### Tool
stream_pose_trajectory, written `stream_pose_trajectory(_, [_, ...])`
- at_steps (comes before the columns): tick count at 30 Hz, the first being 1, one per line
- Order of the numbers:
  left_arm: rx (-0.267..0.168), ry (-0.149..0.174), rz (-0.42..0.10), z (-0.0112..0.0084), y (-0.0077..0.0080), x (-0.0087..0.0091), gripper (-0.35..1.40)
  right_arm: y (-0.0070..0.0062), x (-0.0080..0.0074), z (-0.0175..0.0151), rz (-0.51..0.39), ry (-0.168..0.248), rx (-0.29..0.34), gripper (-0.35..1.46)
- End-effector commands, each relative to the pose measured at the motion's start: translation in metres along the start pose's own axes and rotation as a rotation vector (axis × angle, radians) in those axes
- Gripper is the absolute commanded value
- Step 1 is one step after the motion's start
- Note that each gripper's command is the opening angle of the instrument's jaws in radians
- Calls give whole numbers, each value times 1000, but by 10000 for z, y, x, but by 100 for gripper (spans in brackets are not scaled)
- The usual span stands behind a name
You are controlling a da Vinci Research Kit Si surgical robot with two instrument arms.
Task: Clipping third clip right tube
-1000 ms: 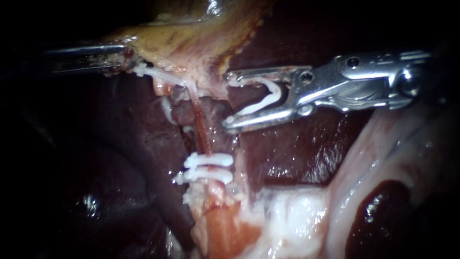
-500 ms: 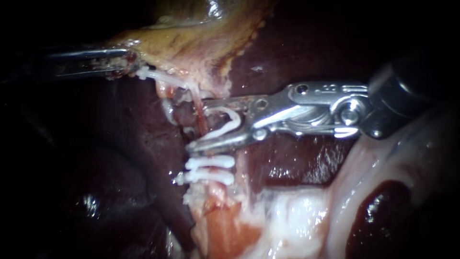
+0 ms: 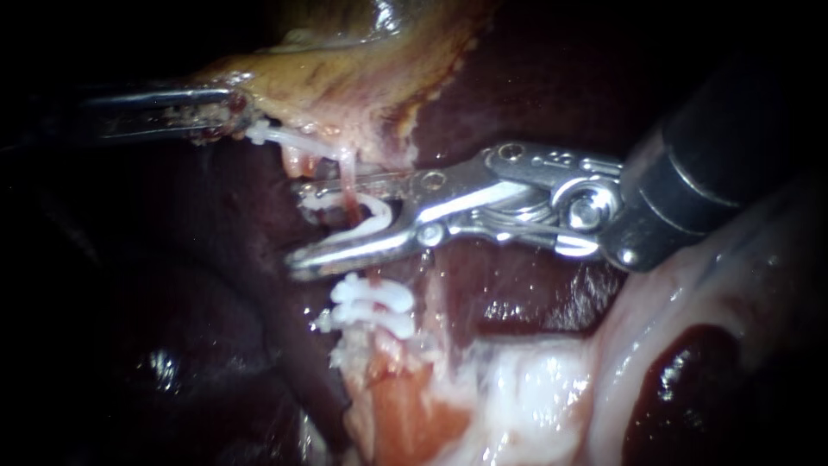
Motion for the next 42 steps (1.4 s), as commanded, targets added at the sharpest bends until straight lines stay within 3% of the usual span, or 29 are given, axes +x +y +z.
stream_pose_trajectory(1, [0,0,0,0,0,0,-35,-3,6,-1,6,11,13,49])
stream_pose_trajectory(5, [0,0,0,0,0,0,-35,-10,17,-2,19,33,30,48])
stream_pose_trajectory(15, [0,0,0,0,0,0,-35,-9,17,-6,150,37,12,38])
stream_pose_trajectory(29, [0,0,0,0,0,0,-35,-9,18,-13,193,36,14,-35])
stream_pose_trajectory(42, [0,0,0,0,1,0,-35,-6,17,-17,217,26,-7,-35])
